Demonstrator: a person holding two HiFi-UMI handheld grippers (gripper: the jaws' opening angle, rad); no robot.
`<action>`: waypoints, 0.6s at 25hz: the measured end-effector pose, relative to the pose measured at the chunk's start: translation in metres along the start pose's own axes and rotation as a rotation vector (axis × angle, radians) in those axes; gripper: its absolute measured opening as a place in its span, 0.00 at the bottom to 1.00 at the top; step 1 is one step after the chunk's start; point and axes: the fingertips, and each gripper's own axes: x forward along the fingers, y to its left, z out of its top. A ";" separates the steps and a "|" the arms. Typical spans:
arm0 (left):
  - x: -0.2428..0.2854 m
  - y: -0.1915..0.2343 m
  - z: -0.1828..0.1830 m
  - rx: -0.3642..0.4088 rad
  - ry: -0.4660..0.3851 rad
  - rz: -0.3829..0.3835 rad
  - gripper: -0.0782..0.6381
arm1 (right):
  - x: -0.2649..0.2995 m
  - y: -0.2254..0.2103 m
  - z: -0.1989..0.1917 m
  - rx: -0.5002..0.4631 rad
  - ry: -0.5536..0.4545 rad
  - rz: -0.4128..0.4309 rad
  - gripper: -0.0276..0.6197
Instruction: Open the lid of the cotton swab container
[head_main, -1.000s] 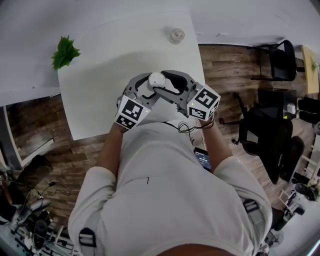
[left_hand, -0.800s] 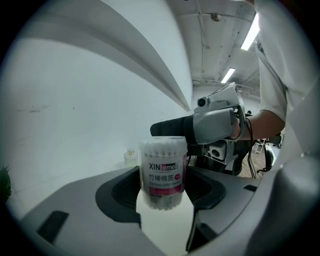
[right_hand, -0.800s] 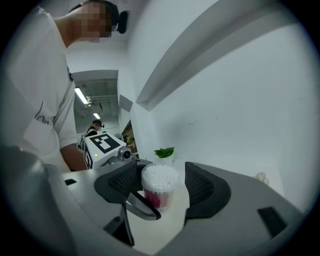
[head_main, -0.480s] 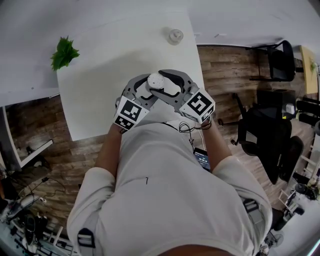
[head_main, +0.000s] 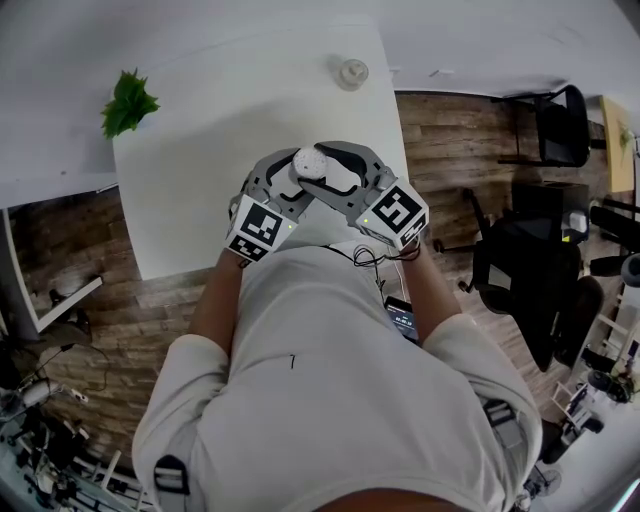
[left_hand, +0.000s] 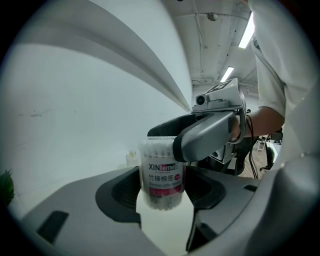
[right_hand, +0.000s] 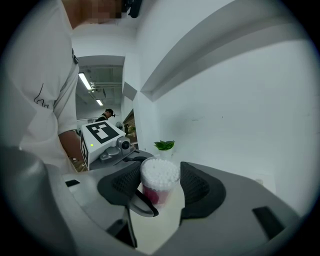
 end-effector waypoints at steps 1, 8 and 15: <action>0.000 0.000 0.000 0.000 0.000 0.002 0.49 | 0.000 0.000 0.000 0.003 0.005 0.004 0.42; -0.002 -0.002 -0.003 0.017 0.002 -0.002 0.49 | 0.000 0.000 -0.003 0.051 0.008 0.024 0.42; 0.002 0.002 -0.006 0.090 0.022 0.034 0.48 | -0.004 0.001 0.007 0.207 -0.052 0.096 0.41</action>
